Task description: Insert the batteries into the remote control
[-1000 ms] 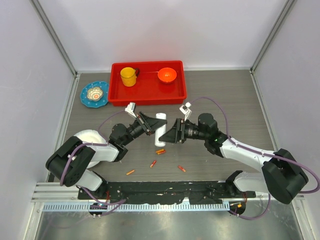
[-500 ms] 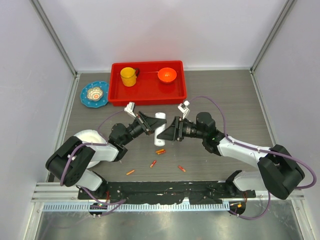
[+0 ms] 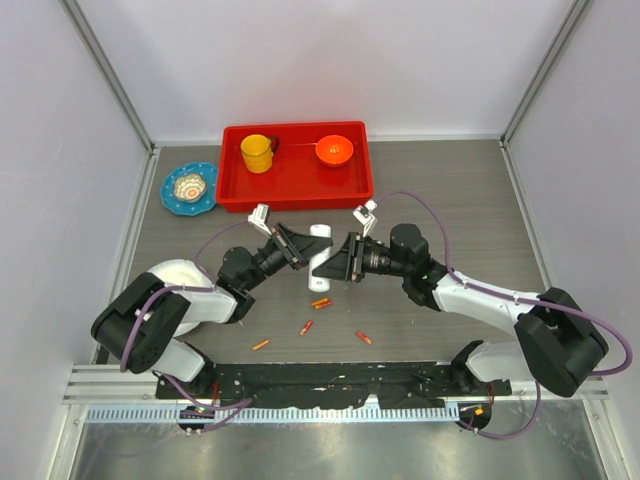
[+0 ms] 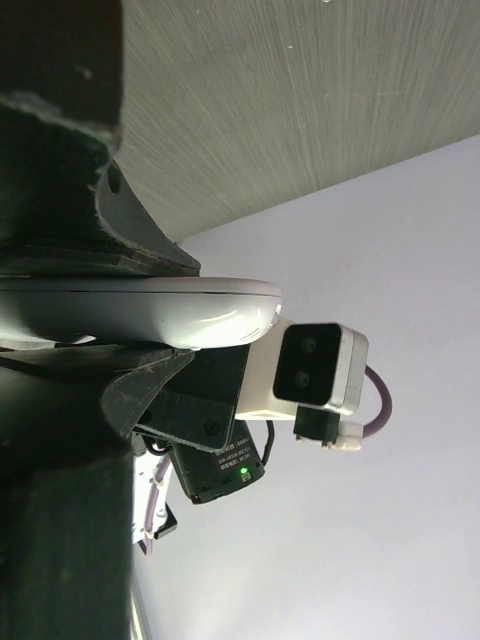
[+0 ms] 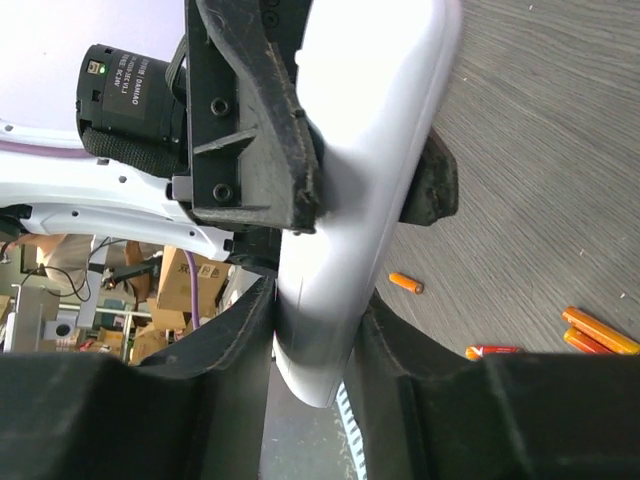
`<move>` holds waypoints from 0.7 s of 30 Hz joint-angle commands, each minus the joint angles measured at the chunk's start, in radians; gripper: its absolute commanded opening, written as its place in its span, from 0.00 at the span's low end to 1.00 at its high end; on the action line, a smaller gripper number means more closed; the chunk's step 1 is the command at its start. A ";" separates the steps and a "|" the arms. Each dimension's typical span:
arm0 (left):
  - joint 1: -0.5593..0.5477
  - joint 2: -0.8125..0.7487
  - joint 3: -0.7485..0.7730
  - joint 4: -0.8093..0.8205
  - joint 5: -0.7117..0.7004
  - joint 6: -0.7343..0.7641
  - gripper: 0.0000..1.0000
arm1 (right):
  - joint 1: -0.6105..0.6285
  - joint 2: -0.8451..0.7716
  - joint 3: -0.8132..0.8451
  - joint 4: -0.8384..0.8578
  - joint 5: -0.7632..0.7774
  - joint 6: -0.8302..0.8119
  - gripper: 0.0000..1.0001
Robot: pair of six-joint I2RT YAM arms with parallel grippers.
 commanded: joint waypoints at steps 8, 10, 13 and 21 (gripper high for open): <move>-0.001 -0.036 -0.002 0.257 -0.021 0.009 0.00 | 0.014 0.001 0.032 0.023 0.015 -0.005 0.31; -0.001 -0.038 -0.004 0.257 -0.025 0.011 0.00 | 0.014 -0.002 0.031 0.025 0.015 -0.001 0.45; -0.001 -0.041 -0.007 0.257 -0.034 0.017 0.00 | 0.014 -0.009 0.028 0.023 0.010 0.012 0.54; -0.001 -0.041 -0.005 0.256 -0.042 0.020 0.00 | 0.017 -0.014 0.016 0.017 -0.007 0.015 0.52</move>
